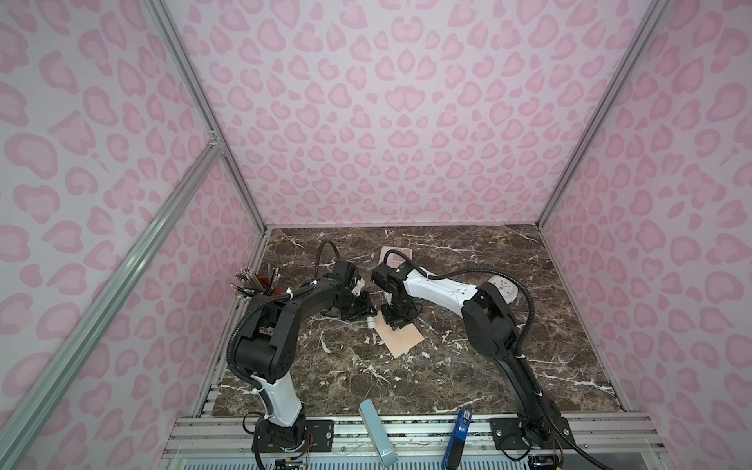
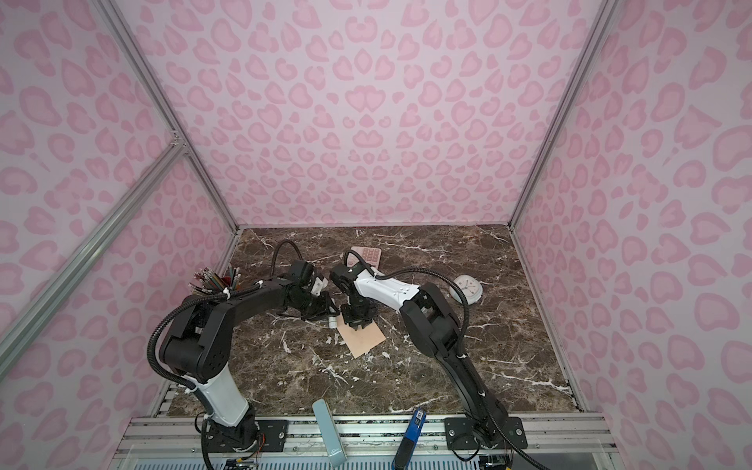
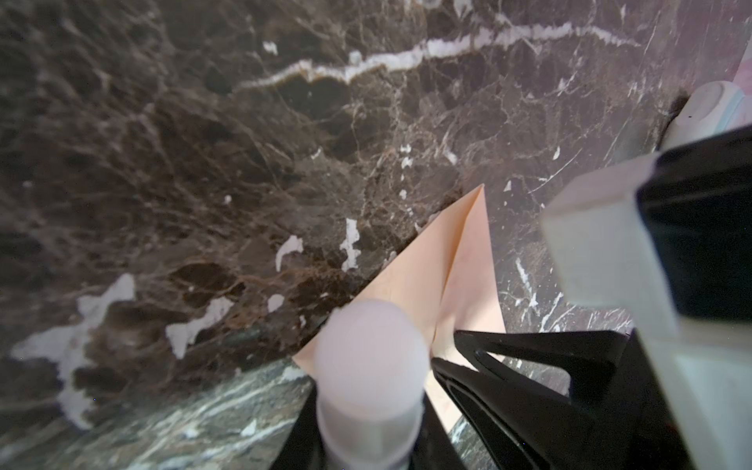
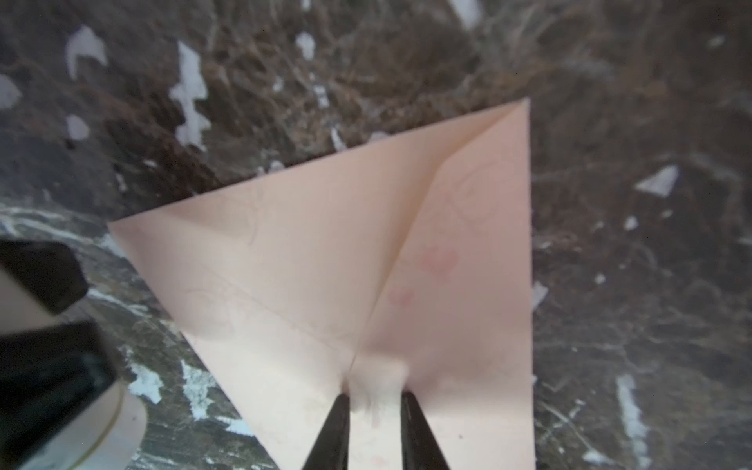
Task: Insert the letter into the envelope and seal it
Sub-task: 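Press the right gripper tips along the folded flap's seam to seal it, then lift the right gripper off the envelope and swing it toward the left gripper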
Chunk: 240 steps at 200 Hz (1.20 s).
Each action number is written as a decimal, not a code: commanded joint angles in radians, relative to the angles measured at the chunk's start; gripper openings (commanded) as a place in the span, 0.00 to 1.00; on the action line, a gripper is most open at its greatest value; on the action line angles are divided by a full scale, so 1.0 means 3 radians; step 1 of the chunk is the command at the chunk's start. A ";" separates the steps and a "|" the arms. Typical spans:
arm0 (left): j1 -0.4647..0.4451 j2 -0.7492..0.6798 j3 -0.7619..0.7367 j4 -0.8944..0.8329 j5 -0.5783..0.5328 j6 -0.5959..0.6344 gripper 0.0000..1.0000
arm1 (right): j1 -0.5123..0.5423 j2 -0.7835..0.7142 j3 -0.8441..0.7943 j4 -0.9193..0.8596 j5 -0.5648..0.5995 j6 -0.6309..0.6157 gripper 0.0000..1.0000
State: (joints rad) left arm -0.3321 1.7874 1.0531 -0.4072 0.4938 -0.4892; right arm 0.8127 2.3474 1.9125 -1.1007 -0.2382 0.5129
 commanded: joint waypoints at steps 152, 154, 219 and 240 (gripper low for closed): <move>0.0008 -0.0525 0.0139 -0.0233 0.0075 0.0040 0.04 | -0.0092 -0.0871 -0.0041 -0.0289 0.0179 0.0003 0.27; 0.0008 -0.0546 0.0144 -0.0239 0.0074 0.0044 0.04 | -0.0098 -0.0898 -0.0064 -0.0268 0.0179 0.0003 0.27; 0.0002 -0.1213 0.0194 -0.0382 0.0005 -0.0009 0.04 | -0.0280 -0.2238 -0.1291 0.0851 0.0250 -0.0015 0.26; -0.0022 -0.1458 0.0184 -0.0331 -0.0017 -0.0021 0.04 | -0.0347 -0.2793 -0.1975 0.1584 0.0135 -0.0058 0.29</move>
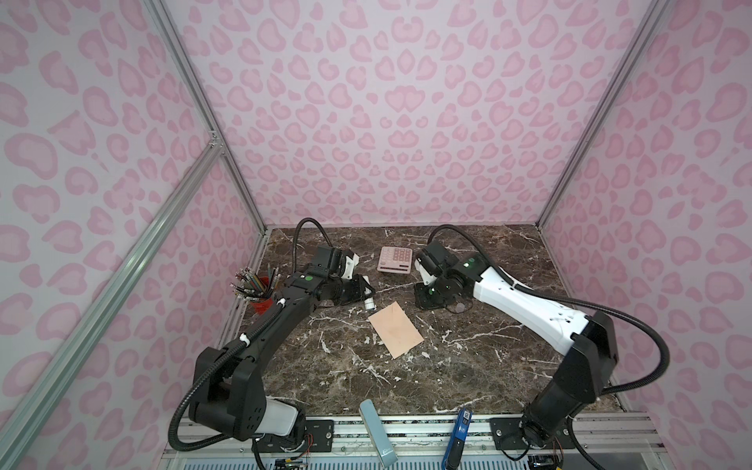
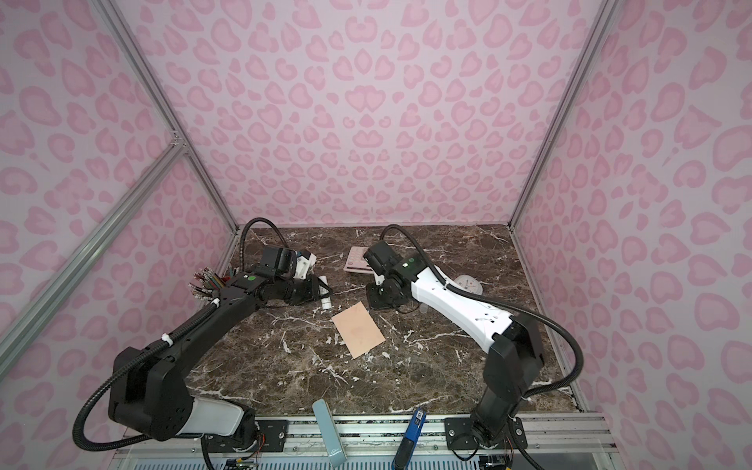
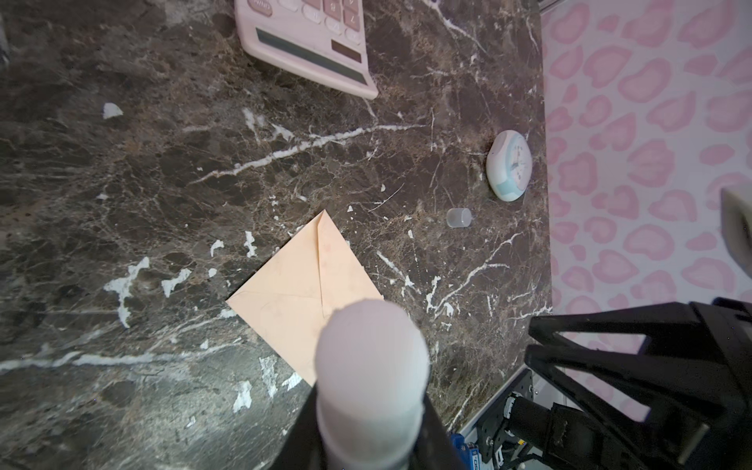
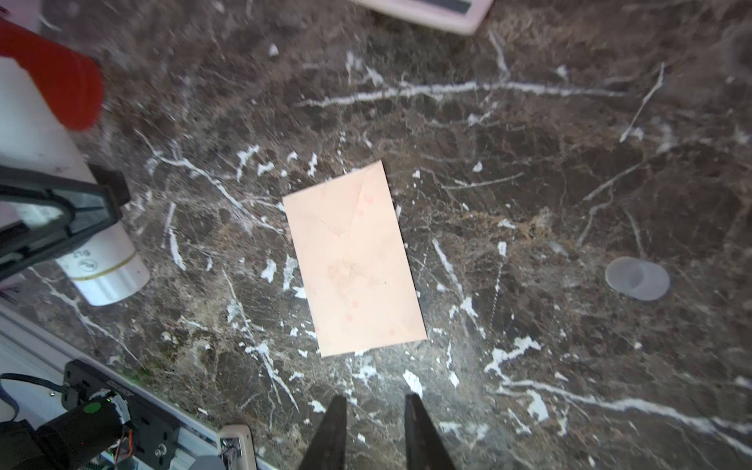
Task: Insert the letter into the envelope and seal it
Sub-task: 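Lift the right gripper off the envelope and swing it toward the left gripper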
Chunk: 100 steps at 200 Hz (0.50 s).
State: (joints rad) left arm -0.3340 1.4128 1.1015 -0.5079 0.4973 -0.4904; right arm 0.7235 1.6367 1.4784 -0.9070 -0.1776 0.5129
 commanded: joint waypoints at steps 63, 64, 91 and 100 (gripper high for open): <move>-0.0300 -0.0861 -0.0293 0.0993 0.0165 -0.0109 0.03 | 0.0146 -0.1596 -0.2064 0.3005 -0.0171 -0.0365 0.37; -0.0307 -0.0865 -0.0297 0.1008 0.0166 -0.0109 0.03 | 0.0151 -0.1606 -0.2077 0.3030 -0.0170 -0.0365 0.37; -0.0511 -0.0957 -0.0445 0.1434 0.0166 -0.0056 0.03 | 0.0324 -0.1747 -0.2425 0.3669 -0.0263 -0.0476 0.37; -0.0589 -0.0986 -0.0496 0.1565 0.0163 -0.0016 0.03 | 0.0379 -0.1781 -0.2539 0.3888 -0.0316 -0.0510 0.37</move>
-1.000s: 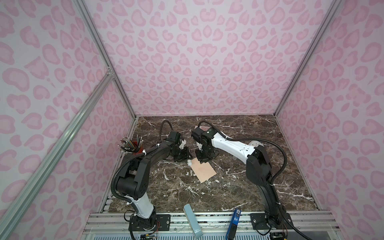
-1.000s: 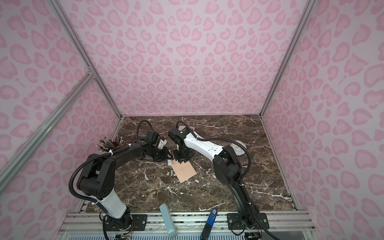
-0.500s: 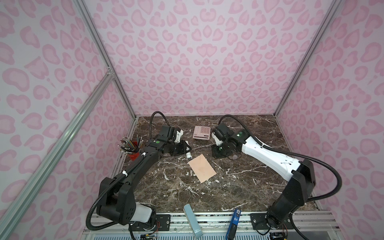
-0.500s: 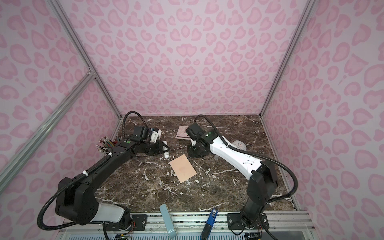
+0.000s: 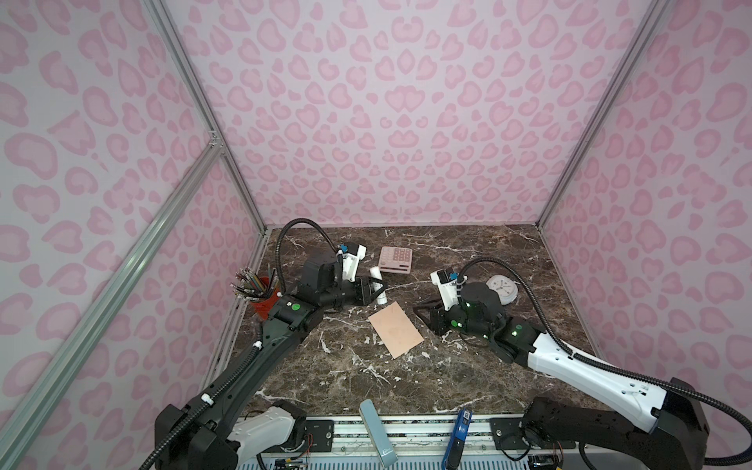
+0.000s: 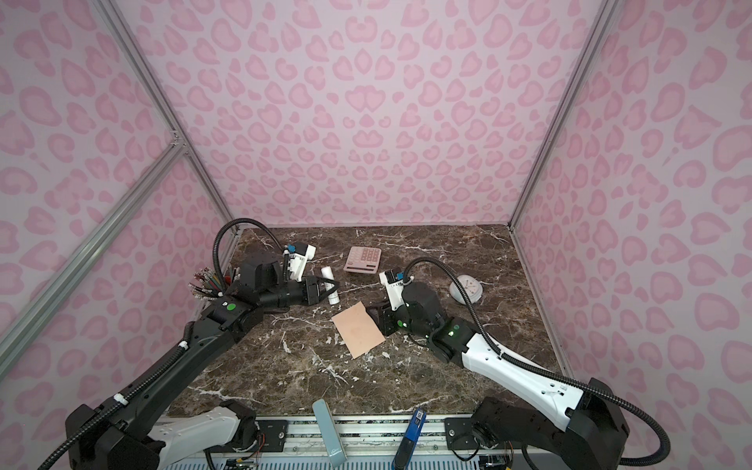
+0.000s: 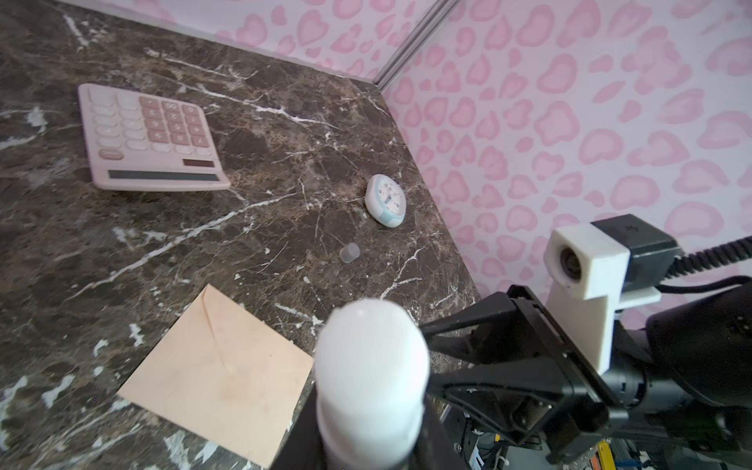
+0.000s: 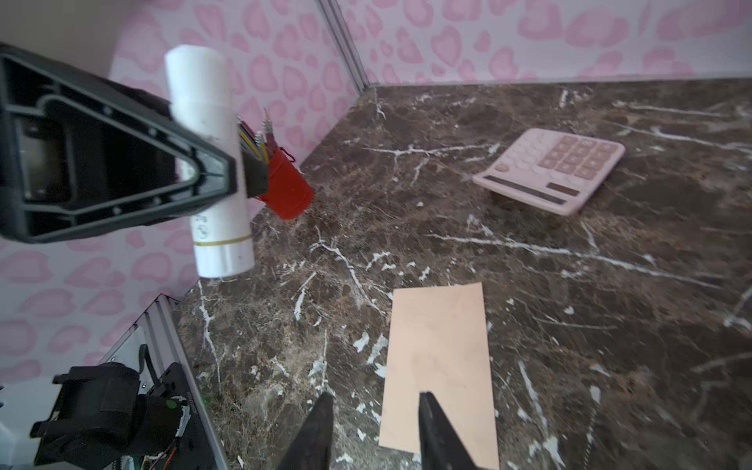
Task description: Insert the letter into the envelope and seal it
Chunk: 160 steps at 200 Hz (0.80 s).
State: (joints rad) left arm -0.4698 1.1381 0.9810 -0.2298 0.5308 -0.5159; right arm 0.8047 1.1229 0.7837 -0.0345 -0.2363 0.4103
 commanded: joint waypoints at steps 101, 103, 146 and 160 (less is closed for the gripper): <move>-0.0305 -0.0067 -0.0284 0.1510 0.0649 0.0155 0.03 | 0.0155 0.0016 -0.0457 0.1762 -0.1032 -0.0117 0.42; -0.0305 -0.0066 -0.0284 0.1518 0.0659 0.0155 0.03 | 0.0155 0.0016 -0.0456 0.1762 -0.1027 -0.0118 0.43; -0.0310 -0.0066 -0.0269 0.1483 0.0780 0.0240 0.03 | 0.0148 0.0005 -0.0429 0.1746 -0.0982 -0.0159 0.46; -0.0311 -0.0061 -0.0276 0.1462 0.0809 0.0267 0.03 | 0.0143 0.0000 -0.0402 0.1692 -0.0979 -0.0185 0.46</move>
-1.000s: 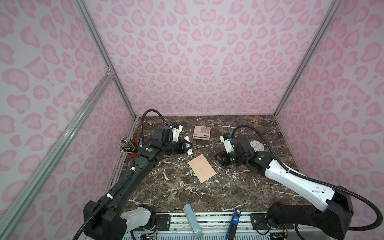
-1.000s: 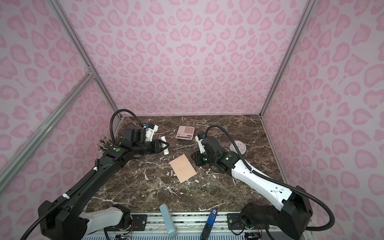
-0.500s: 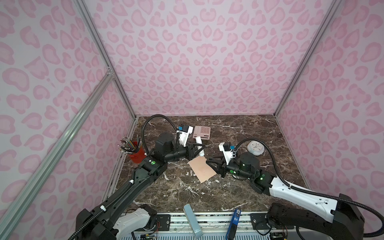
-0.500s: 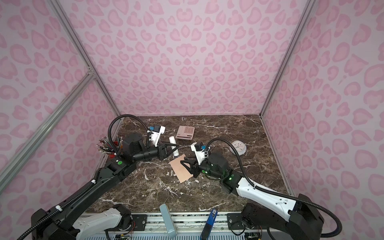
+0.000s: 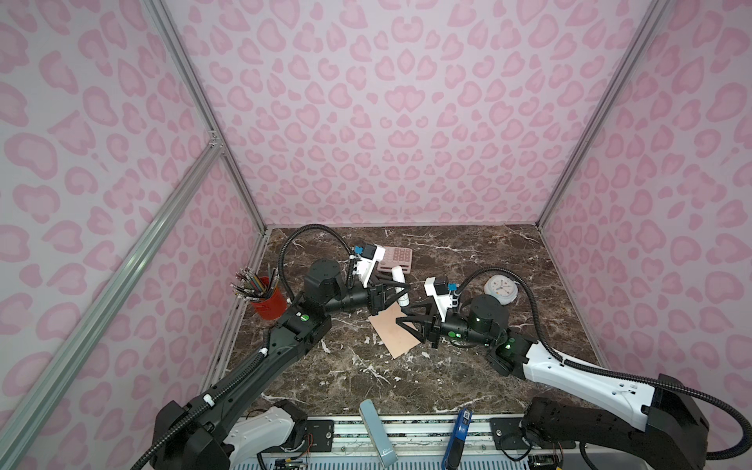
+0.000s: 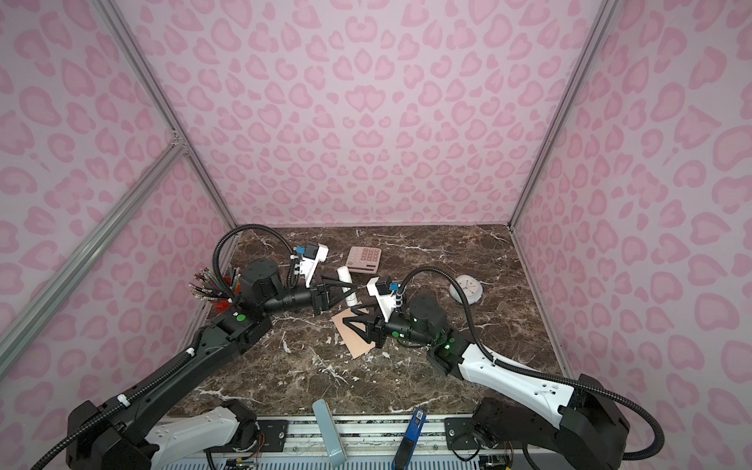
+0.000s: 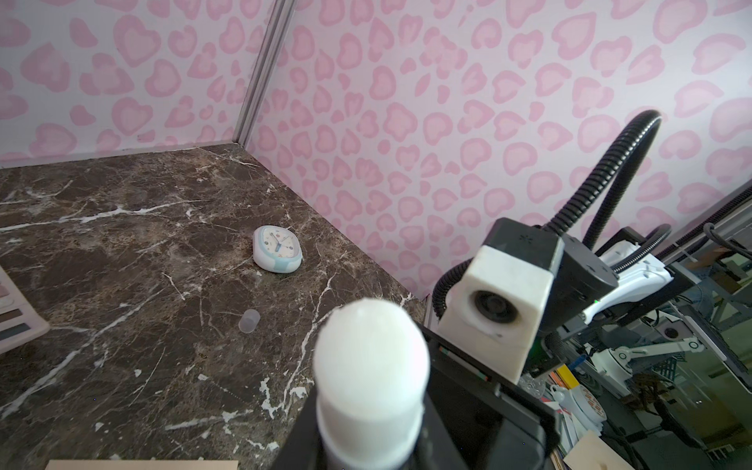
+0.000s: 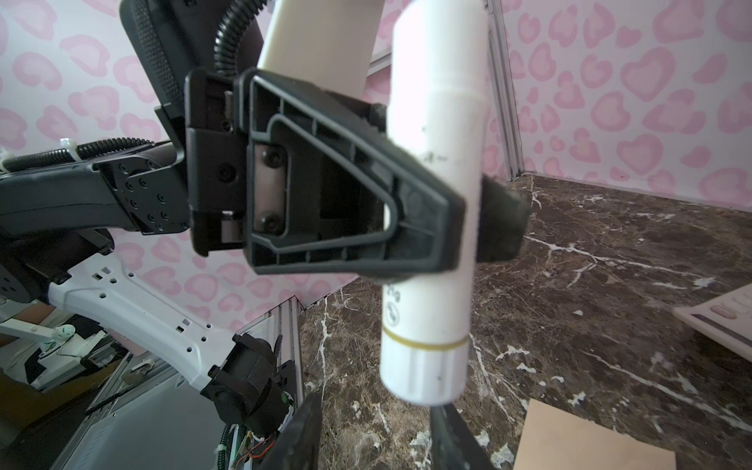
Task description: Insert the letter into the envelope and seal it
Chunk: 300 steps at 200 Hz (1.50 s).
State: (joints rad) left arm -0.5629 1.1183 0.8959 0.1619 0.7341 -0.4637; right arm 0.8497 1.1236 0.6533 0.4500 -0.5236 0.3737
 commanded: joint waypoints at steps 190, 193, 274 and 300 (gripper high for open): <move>-0.0036 0.0010 -0.0056 0.0192 0.0268 0.0096 0.03 | -0.0180 -0.0029 0.0117 -0.0022 -0.0134 -0.0054 0.42; -0.0036 0.0007 -0.0052 0.0197 0.0269 0.0091 0.03 | -0.0179 -0.0024 0.0119 -0.0023 -0.0132 -0.0057 0.42; -0.0057 -0.0029 -0.0178 0.0208 -0.0207 0.0057 0.03 | -0.0074 0.0043 0.0262 -0.0155 0.0203 -0.0182 0.21; -0.0062 -0.0075 -0.0185 0.0198 -0.0468 0.0042 0.03 | -0.0037 0.0069 0.0308 -0.0227 0.0344 -0.0202 0.30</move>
State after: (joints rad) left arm -0.5819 1.1057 0.8436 0.1959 0.7094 -0.4446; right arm 0.8299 1.1385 0.7372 0.3695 -0.4648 0.3485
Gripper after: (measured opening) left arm 0.267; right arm 0.207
